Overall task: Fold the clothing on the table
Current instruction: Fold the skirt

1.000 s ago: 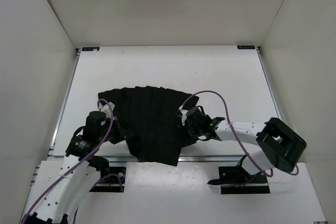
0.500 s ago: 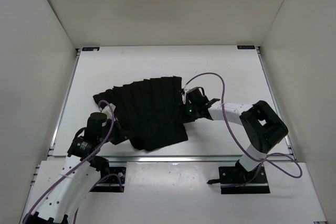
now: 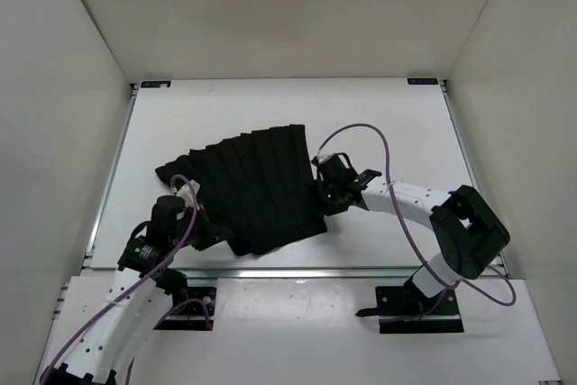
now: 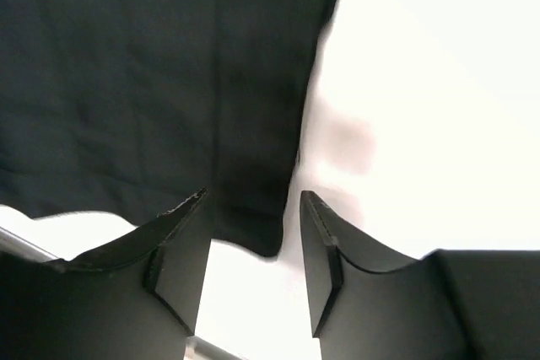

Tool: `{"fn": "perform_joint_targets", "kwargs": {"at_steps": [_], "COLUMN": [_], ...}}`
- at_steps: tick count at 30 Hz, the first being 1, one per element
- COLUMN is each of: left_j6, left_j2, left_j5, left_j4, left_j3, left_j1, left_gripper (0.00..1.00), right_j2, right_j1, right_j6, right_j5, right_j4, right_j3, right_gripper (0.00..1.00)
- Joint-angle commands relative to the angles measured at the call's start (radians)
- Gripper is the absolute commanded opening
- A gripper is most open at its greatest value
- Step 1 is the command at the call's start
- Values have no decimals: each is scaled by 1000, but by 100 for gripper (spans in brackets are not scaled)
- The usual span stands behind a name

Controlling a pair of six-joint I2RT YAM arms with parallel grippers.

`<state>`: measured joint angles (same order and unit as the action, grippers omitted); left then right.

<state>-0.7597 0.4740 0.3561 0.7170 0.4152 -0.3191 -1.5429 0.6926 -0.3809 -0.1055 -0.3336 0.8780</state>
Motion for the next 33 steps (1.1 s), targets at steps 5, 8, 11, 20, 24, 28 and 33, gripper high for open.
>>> {"fn": "perform_joint_targets", "kwargs": {"at_steps": [5,8,11,20,24,28,33], "left_j6": [0,0,3,26,94,206,280], "left_j2": [-12,-14,-17,21,152,477,875], "left_j5": [24,23,17,27,1,-22,-8], "left_j4": [-24,-21,-8,-19,-103,-267,-222], "left_j3": [-1,2,11,8,84,275,890], "left_j1": [-1,5,8,6,31,118,176], "left_gripper": [0,0,0,0,0,0,0], "right_j2": [-31,-92,-167,-101,128,132,-54], "right_j1": [102,152,208,132,-45,-307,-441], "right_j6": [-81,-86,-98,-87,26,184,273], "right_j5": [130,177,233,133,17,-129,-209], "right_j4": [-105,-149,-185,-177,-229,-160,-248], "right_j3": [-36,-5,19,0,33,228,804], "right_gripper": [45,46,42,0,0,0,0]}}
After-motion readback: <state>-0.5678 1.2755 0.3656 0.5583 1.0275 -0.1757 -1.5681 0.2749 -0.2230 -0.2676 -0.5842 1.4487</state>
